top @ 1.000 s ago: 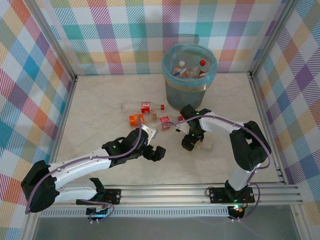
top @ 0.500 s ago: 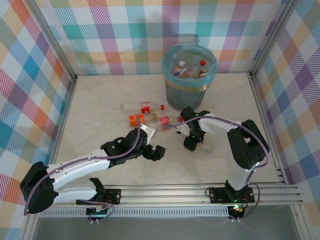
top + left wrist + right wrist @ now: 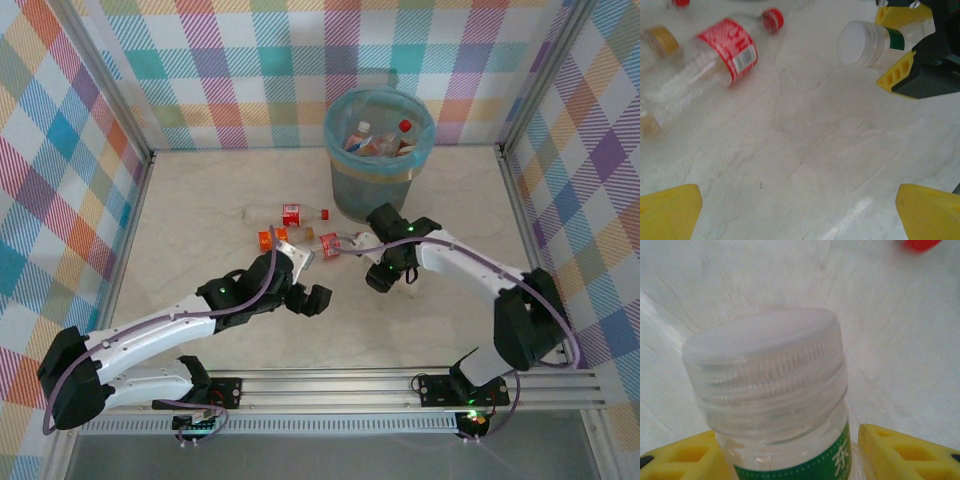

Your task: Put the plastic bottles in the bin

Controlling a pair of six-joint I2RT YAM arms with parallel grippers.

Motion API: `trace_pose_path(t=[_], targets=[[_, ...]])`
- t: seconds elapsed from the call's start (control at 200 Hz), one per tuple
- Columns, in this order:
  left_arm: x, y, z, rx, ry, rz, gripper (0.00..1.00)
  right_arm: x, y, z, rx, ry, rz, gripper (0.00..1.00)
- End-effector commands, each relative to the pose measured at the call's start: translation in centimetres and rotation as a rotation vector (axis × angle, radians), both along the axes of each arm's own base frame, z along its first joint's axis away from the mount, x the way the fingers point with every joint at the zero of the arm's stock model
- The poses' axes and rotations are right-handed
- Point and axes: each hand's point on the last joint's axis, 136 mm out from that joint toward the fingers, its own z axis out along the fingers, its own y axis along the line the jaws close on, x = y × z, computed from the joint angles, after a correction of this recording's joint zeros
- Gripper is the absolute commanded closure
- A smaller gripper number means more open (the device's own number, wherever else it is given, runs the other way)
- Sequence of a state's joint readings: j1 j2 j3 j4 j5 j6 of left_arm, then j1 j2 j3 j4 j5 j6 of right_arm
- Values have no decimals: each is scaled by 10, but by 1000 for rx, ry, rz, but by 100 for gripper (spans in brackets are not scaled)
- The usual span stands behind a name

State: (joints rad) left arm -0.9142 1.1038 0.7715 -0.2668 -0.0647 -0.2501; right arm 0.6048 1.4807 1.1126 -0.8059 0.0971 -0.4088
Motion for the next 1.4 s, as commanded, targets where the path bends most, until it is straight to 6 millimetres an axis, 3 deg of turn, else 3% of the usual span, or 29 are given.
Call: trace_pose_path(t=[0.0, 0.155, 0.31, 0.465, 0.55, 0.75, 0.925, 1.135, 1.395], targets=[[10, -8, 55, -47, -96, -5, 2, 2, 26, 68, 211, -82, -23, 52], [23, -16, 126, -105, -214, 0, 3, 20, 43, 168, 414, -289, -32, 53], [36, -17, 199, -174, -330, 40, 3, 50, 55, 263, 545, -537, -27, 53], [56, -12, 238, -191, -395, 142, 3, 91, 65, 337, 599, -793, -25, 54], [71, -8, 246, -180, -389, 211, 4, 123, 70, 356, 583, -900, -44, 54], [88, -6, 250, -194, -356, 264, 4, 214, 56, 350, 454, -1019, -170, 54], [91, -2, 242, -200, -324, 280, 4, 270, 48, 316, 465, -947, -264, 53], [89, 5, 225, -183, -289, 298, 4, 296, 43, 267, 485, -827, -335, 47], [88, 10, 208, -171, -259, 317, 4, 297, 52, 236, 638, -625, -391, 46]])
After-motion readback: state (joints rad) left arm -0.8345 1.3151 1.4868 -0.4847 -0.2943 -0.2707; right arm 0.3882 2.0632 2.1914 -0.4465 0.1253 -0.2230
